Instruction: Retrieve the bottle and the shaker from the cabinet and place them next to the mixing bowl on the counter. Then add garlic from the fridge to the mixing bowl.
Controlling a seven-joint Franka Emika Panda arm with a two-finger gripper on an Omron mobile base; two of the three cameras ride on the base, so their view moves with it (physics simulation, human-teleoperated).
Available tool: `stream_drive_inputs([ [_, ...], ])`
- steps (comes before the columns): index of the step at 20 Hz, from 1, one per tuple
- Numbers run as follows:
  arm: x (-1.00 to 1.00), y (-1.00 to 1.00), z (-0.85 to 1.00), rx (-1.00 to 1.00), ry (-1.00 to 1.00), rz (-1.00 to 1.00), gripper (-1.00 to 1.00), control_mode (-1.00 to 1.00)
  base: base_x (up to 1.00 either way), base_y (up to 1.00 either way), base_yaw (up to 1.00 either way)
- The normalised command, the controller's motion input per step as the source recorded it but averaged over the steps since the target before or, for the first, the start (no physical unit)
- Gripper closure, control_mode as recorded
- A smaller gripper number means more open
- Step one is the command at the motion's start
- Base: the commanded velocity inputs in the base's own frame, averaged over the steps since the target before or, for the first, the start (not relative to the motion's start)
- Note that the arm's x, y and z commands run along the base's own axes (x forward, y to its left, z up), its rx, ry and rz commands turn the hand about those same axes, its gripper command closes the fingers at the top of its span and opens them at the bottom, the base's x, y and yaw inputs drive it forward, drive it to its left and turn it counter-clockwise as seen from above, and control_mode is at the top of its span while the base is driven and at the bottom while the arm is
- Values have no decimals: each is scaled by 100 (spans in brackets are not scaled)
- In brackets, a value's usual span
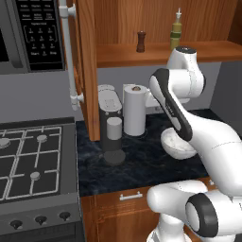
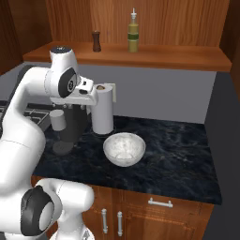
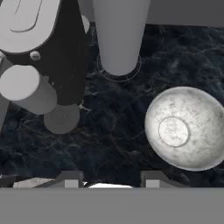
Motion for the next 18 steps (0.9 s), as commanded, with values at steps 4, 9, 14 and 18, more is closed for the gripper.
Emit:
stream_drive_inputs([
  [4,-23,13,6,-3,-13,0,-100,-100,0,0,0],
  [9,-70,-6,21,-11,-40,1,-100,-100,0,0,0],
  [14,-70,0,71,-5,-37,-4,-100,-100,0,0,0],
  [18,-35,0,100,2,-9,-12,-100,-100,0,0,0],
])
